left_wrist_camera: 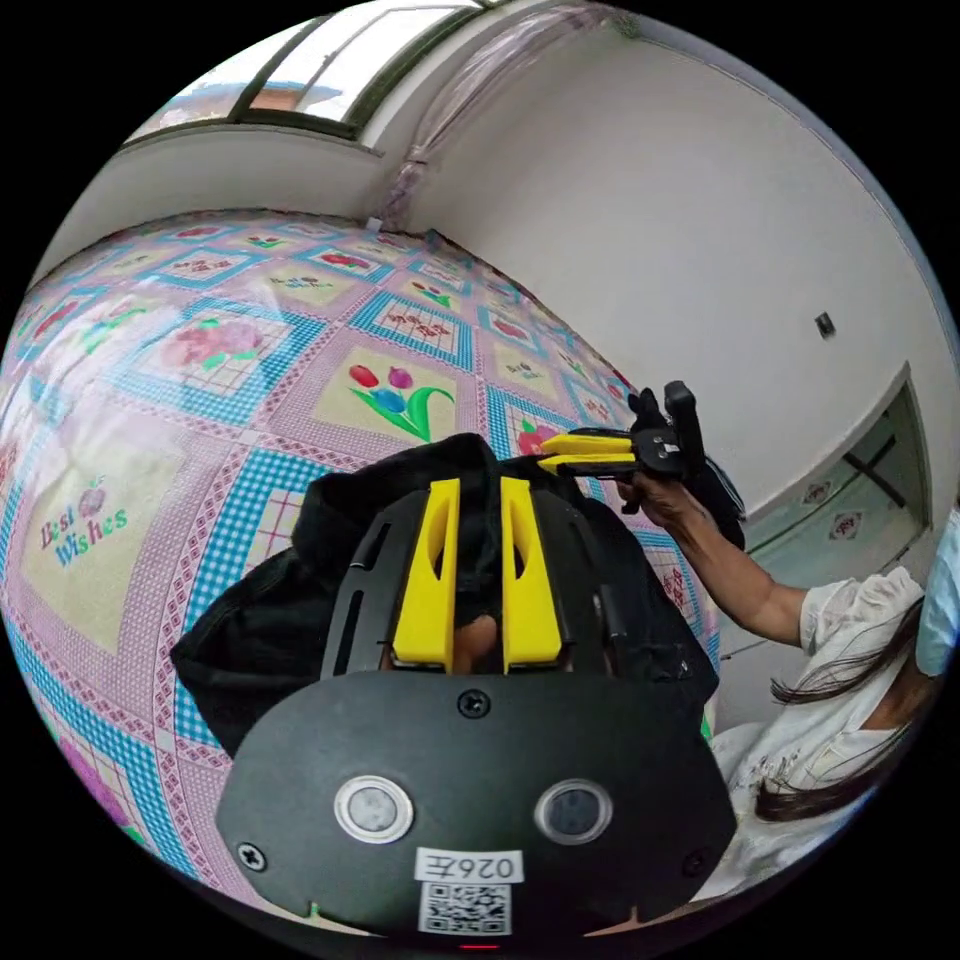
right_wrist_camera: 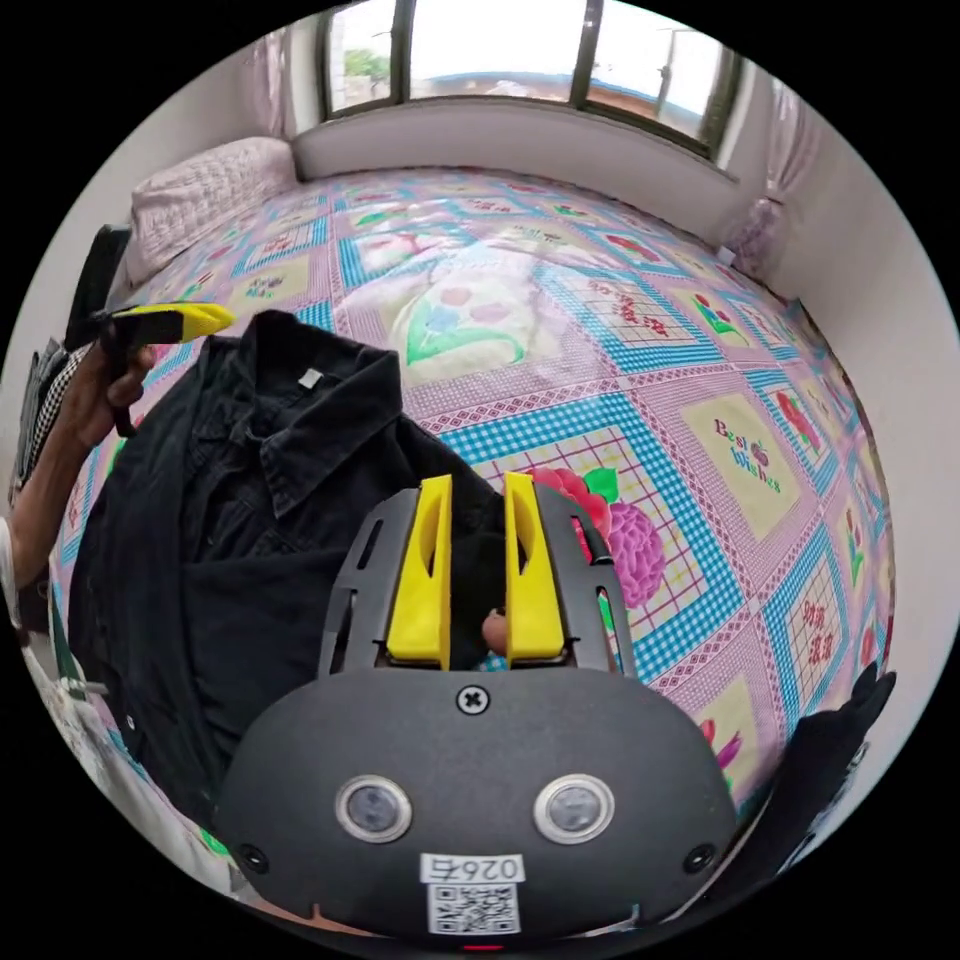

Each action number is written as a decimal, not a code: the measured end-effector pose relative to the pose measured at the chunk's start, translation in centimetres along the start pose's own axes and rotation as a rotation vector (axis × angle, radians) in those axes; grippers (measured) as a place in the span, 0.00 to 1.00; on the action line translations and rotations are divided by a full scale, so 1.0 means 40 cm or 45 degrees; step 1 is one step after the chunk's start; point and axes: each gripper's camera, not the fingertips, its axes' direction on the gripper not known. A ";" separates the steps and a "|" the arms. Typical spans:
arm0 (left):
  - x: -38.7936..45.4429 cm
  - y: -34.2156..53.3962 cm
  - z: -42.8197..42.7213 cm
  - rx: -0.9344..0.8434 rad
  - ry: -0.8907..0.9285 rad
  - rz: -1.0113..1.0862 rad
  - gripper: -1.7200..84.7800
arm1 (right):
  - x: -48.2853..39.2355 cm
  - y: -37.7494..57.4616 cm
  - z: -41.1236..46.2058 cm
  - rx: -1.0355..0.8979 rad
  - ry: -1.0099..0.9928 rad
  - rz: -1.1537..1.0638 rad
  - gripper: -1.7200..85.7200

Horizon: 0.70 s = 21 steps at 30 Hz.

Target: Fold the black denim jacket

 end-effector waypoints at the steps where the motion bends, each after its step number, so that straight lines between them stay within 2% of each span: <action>1: 0.024 -0.036 0.062 -0.051 -0.017 0.049 0.13 | 0.003 -0.006 0.005 -0.026 -0.048 -0.024 0.10; 3: 0.044 -0.082 0.155 -0.154 -0.020 0.092 0.13 | 0.017 -0.011 0.018 -0.065 -0.125 -0.015 0.13; 5: 0.051 -0.110 0.248 -0.318 -0.082 0.113 0.06 | 0.037 -0.010 0.035 -0.125 -0.175 0.004 0.07; 6: 0.050 -0.111 0.281 -0.384 -0.265 0.134 0.03 | 0.039 -0.008 0.030 -0.123 -0.178 -0.005 0.05; 7: 0.036 -0.101 0.291 -0.400 -0.346 0.158 0.02 | 0.051 -0.003 0.015 -0.130 -0.204 0.021 0.03; 8: 0.015 -0.092 0.290 -0.393 -0.316 0.115 0.02 | 0.066 0.009 0.002 -0.094 -0.233 0.051 0.02; 9: -0.042 -0.062 0.276 -0.331 -0.191 -0.004 0.01 | 0.078 0.018 0.001 -0.081 -0.264 0.081 0.02; 10: -0.105 -0.020 0.252 -0.262 -0.238 -0.147 0.01 | 0.111 0.039 0.009 -0.060 -0.365 0.172 0.02; 12: -0.191 0.041 0.218 -0.173 -0.085 -0.302 0.01 | 0.165 0.077 0.008 -0.006 -0.543 0.299 0.02; 13: -0.217 0.070 0.199 -0.149 -0.090 -0.336 0.01 | 0.184 0.095 0.004 0.018 -0.616 0.335 0.02; 15: -0.208 0.098 0.172 -0.118 -0.118 -0.306 0.01 | 0.180 0.109 -0.019 0.029 -0.621 0.325 0.04; 17: -0.165 0.116 0.145 -0.075 -0.108 -0.212 0.01 | 0.149 0.128 -0.092 0.093 -0.512 0.298 0.07; 21: -0.031 0.192 0.103 0.043 -0.075 0.047 0.01 | 0.072 0.173 -0.225 0.203 -0.345 0.244 0.06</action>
